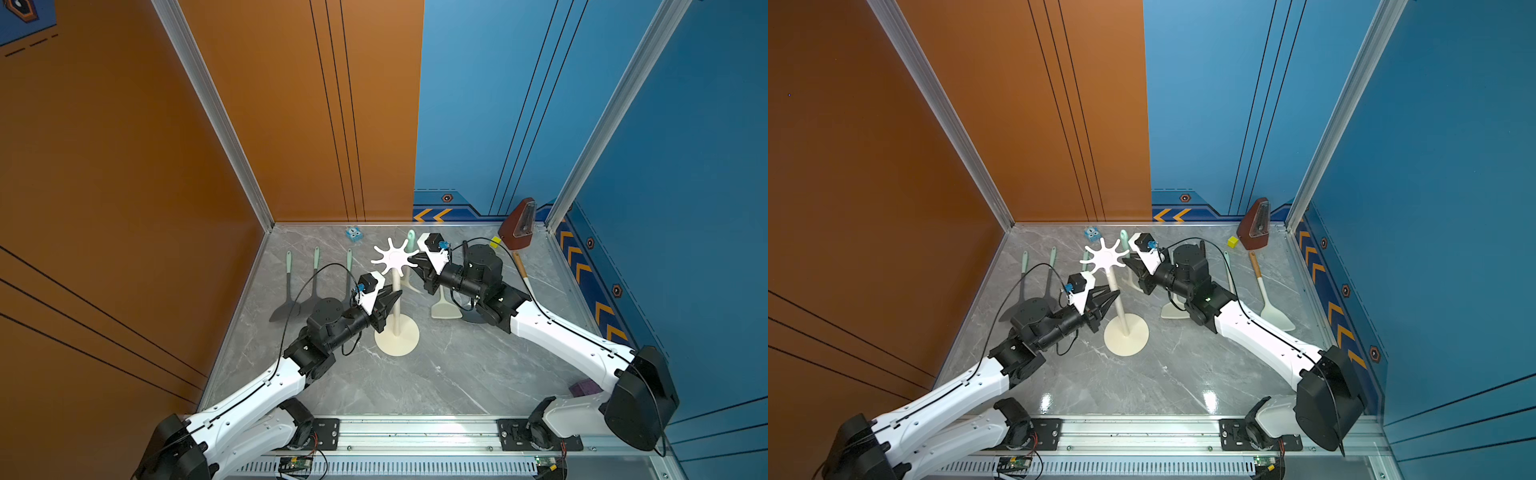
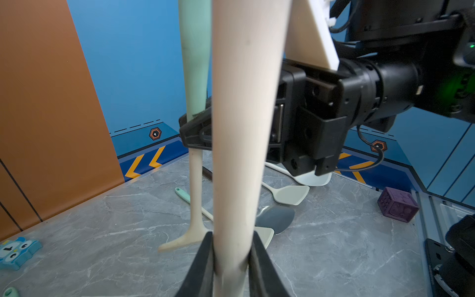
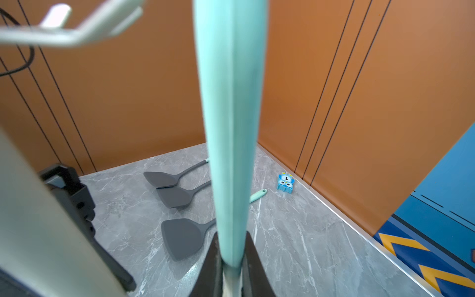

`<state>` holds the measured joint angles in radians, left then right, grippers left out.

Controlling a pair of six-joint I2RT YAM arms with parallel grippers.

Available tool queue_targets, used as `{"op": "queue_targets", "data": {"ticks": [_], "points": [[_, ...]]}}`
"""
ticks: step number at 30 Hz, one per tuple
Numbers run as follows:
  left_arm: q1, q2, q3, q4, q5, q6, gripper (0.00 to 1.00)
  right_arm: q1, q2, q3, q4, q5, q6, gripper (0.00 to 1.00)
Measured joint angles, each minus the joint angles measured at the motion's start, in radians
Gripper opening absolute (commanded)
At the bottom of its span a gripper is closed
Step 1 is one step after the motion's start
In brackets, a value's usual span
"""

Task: Take the spatula off the kitchen utensil rack
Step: Take off the spatula from the rack, then place the spatula at the center of the board.

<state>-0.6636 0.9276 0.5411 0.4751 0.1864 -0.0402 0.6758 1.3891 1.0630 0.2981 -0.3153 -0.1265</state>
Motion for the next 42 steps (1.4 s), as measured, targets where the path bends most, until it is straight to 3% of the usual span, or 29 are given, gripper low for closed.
{"op": "queue_targets", "data": {"ticks": [10,22,30,42], "points": [[0.000,-0.006,0.000,-0.007,-0.003,0.000,0.20,-0.008,0.030,0.053,-0.060,0.189,0.052,0.00],[-0.001,-0.063,-0.012,-0.053,-0.003,-0.002,0.19,-0.018,0.297,0.441,-0.367,0.452,0.304,0.00],[-0.006,-0.091,-0.012,-0.090,-0.007,0.000,0.19,-0.027,0.479,0.707,-0.677,0.583,0.467,0.00],[-0.012,-0.146,-0.012,-0.163,-0.021,0.000,0.20,-0.018,0.720,0.987,-0.936,0.634,0.610,0.00]]}}
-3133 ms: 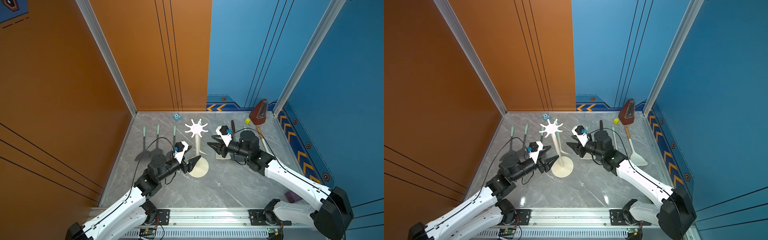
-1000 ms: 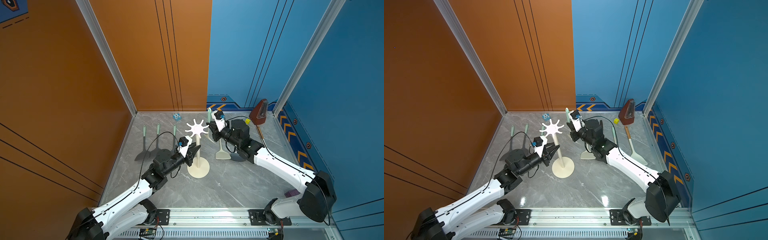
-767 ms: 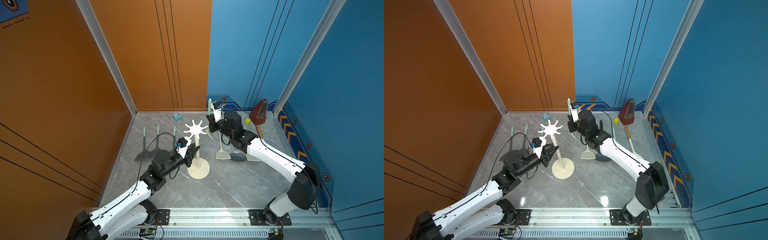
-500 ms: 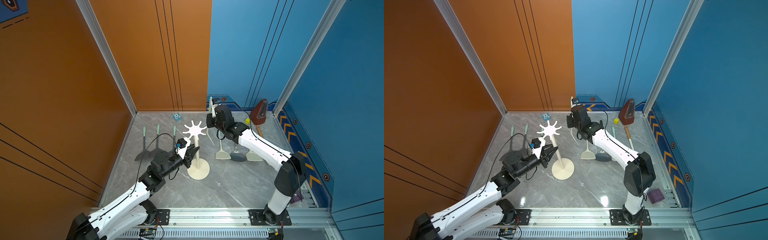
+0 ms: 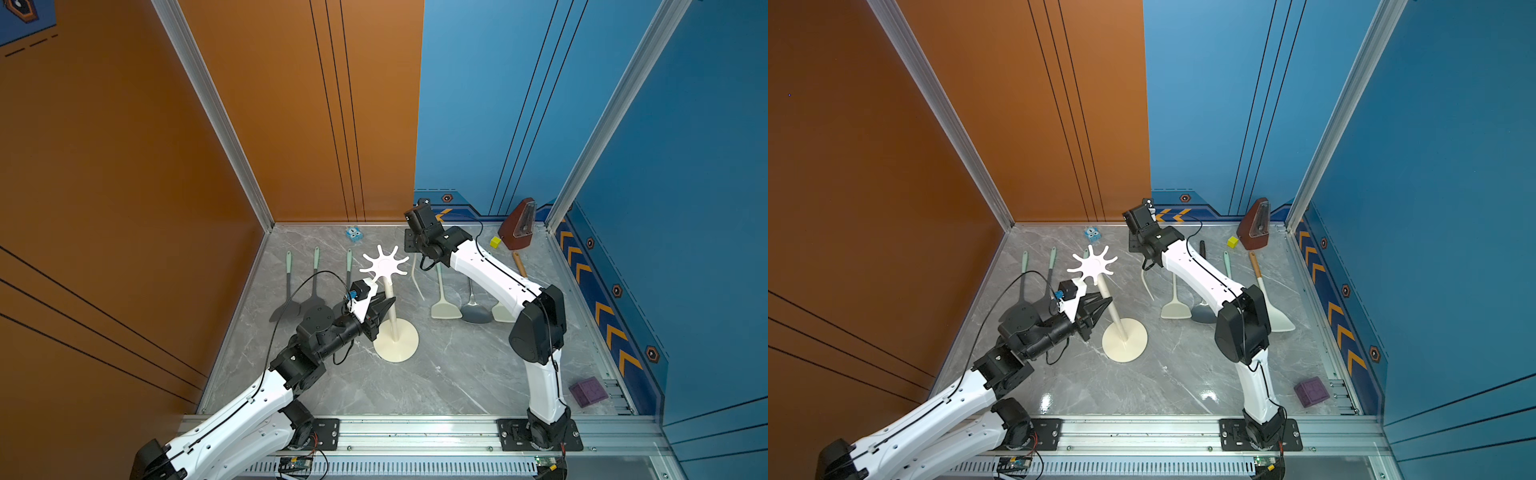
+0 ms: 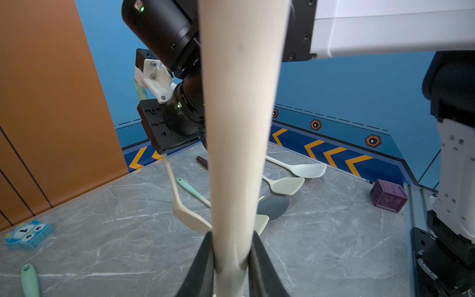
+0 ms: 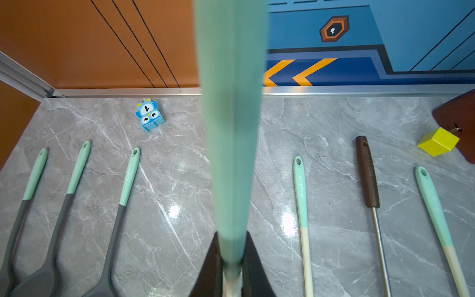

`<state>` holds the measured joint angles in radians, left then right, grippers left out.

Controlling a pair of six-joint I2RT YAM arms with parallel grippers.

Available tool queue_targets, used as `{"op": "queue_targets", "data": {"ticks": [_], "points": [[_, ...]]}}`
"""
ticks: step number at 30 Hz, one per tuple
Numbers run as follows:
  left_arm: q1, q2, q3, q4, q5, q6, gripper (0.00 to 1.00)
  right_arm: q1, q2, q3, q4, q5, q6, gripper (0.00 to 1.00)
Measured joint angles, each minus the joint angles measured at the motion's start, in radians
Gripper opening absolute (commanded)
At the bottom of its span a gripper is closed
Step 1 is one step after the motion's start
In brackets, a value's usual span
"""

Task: Take the spatula off the kitchen utensil rack
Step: Place the spatula at the center of the board.

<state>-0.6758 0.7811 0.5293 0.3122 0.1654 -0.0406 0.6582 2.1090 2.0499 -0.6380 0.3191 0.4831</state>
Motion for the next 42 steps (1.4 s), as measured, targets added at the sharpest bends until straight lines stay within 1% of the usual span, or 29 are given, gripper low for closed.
{"op": "queue_targets", "data": {"ticks": [5,11,17,23,28,40,41,42], "points": [[-0.001,-0.002,0.000,-0.003,-0.002,0.000,0.20,0.000,0.121,0.122,-0.042,0.004,0.016,0.00],[-0.001,0.004,0.002,-0.002,-0.002,0.001,0.20,-0.014,0.199,0.199,-0.043,0.007,0.031,0.00],[-0.006,0.019,0.010,-0.001,-0.002,0.012,0.20,-0.039,0.305,0.268,-0.001,0.000,0.051,0.00],[-0.006,0.023,0.011,0.000,-0.002,0.017,0.21,-0.059,0.391,0.294,-0.001,-0.022,0.069,0.00],[-0.006,0.027,0.012,0.005,-0.002,0.019,0.21,-0.072,0.451,0.294,-0.052,-0.061,0.078,0.00],[-0.006,0.034,0.017,0.005,-0.002,0.019,0.21,-0.085,0.512,0.326,-0.122,-0.111,0.095,0.00],[-0.006,0.034,0.017,0.005,-0.002,0.019,0.22,-0.086,0.517,0.335,-0.126,-0.116,0.095,0.01],[-0.006,0.034,0.017,0.005,-0.002,0.019,0.22,-0.088,0.518,0.340,-0.131,-0.119,0.097,0.05]]}}
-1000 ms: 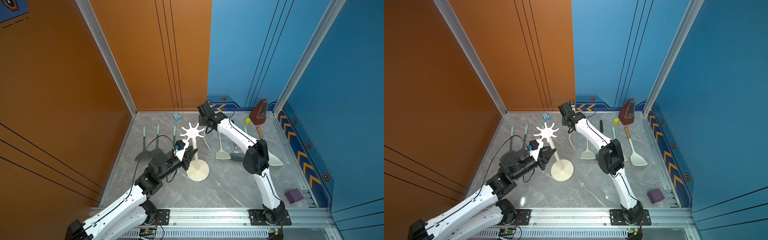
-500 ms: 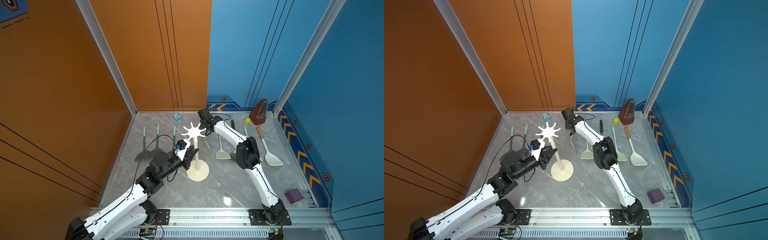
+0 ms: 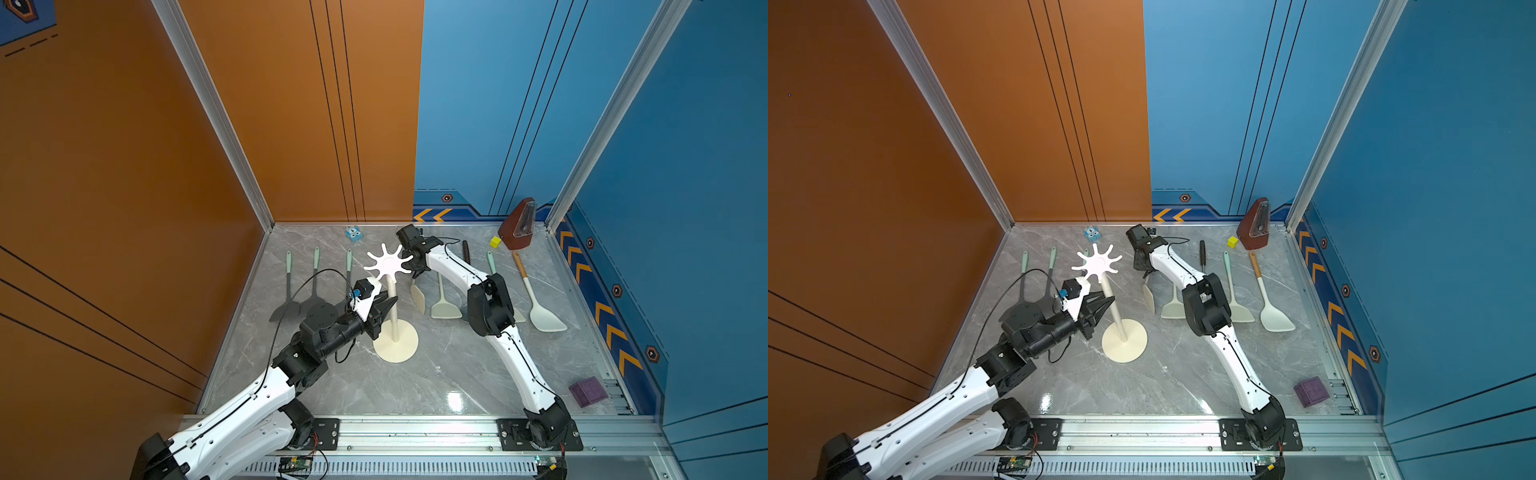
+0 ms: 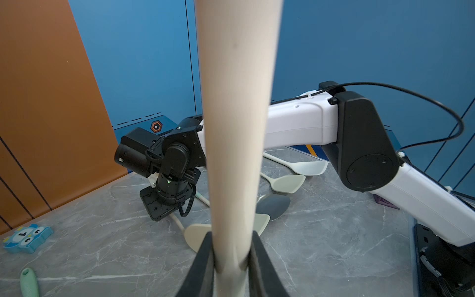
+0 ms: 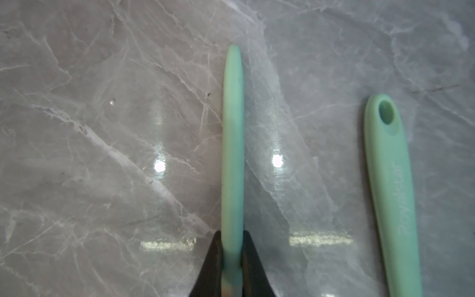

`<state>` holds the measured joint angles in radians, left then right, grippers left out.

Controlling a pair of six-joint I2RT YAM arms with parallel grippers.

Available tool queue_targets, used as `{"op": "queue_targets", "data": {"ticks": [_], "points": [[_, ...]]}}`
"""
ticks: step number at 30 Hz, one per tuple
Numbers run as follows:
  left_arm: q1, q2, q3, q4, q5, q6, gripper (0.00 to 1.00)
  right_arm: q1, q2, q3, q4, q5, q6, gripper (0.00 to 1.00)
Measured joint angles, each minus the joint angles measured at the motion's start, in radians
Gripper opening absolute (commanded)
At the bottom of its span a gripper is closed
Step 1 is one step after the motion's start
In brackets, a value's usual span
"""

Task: Take the spatula off the kitchen utensil rack
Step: Place the spatula at the center of the board.

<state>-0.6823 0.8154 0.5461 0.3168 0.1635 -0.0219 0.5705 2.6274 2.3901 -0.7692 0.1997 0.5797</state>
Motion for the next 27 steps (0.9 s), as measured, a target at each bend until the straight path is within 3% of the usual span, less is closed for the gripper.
{"op": "queue_targets", "data": {"ticks": [5,9,12,14,19,23,27], "points": [[0.000,0.000,0.000,0.000,-0.004,0.000,0.22,-0.004,0.008,0.017,-0.007,-0.031,0.006,0.20],[0.000,0.000,0.000,0.000,-0.006,0.000,0.22,-0.008,0.017,0.025,0.000,-0.067,0.013,0.26],[0.000,0.000,0.000,0.000,-0.007,0.000,0.23,-0.009,0.017,0.026,0.005,-0.093,0.021,0.23],[0.000,0.000,0.000,0.000,-0.007,0.000,0.23,-0.010,0.017,0.027,0.006,-0.103,0.027,0.12],[0.000,0.000,0.000,0.000,-0.007,0.000,0.24,-0.012,0.020,0.027,0.021,-0.130,0.031,0.00],[0.000,0.000,0.000,0.000,-0.010,0.000,0.31,-0.015,0.022,0.029,0.022,-0.142,0.029,0.00],[0.000,-0.009,0.000,0.000,-0.035,-0.001,0.51,-0.021,0.026,0.035,0.029,-0.158,0.023,0.13]]}}
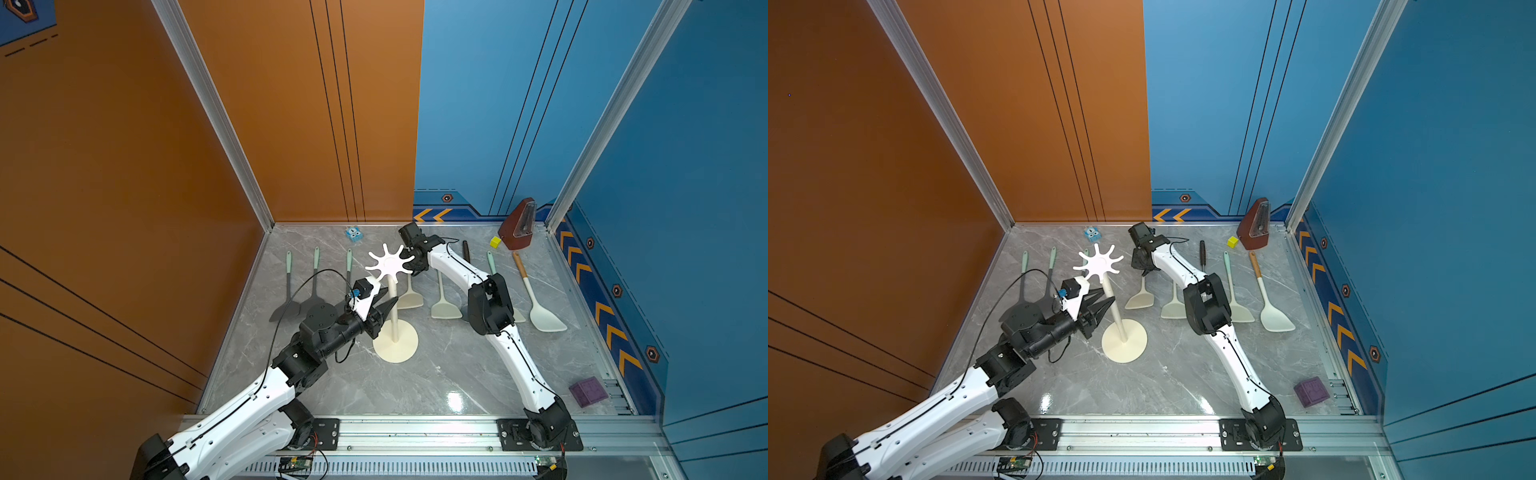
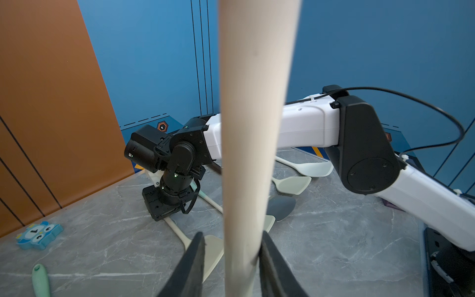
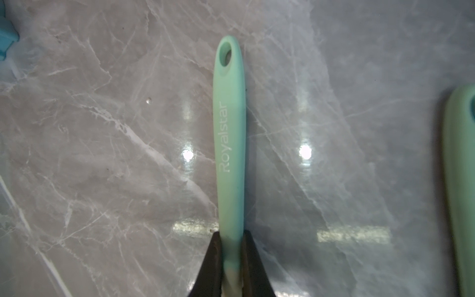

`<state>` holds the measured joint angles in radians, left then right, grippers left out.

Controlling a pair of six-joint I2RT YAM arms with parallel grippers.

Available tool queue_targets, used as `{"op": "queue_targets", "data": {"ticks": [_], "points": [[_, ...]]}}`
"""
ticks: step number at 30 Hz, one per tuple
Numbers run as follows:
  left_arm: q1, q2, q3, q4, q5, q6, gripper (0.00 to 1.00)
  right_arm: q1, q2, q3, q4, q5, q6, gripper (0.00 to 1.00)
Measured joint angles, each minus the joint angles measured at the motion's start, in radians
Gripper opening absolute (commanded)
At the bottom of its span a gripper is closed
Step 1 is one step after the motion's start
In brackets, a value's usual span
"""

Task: Take the spatula off the kitchen utensil rack
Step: Place the spatula at the center of the board.

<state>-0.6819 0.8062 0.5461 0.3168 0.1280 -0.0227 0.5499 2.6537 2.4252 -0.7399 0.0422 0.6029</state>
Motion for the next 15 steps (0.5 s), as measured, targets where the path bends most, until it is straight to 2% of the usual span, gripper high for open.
{"op": "queue_targets", "data": {"ticks": [2,9,11,13,15], "points": [[0.000,-0.012,0.000,0.000,-0.009,-0.001,0.61,-0.002,0.000,0.001,0.001,-0.012,-0.004,0.20],[0.002,-0.075,-0.008,0.003,-0.018,0.000,0.79,0.002,0.000,0.001,0.021,-0.021,-0.043,0.39],[0.002,-0.106,-0.019,-0.001,-0.022,0.002,0.85,0.006,-0.005,-0.008,0.034,-0.021,-0.058,0.48],[0.002,-0.148,-0.042,-0.008,-0.033,0.003,0.97,0.009,-0.040,-0.068,0.062,-0.021,-0.066,0.55],[0.002,-0.191,-0.072,-0.016,-0.053,-0.002,0.99,0.012,-0.091,-0.149,0.086,-0.023,-0.075,0.60]]}}
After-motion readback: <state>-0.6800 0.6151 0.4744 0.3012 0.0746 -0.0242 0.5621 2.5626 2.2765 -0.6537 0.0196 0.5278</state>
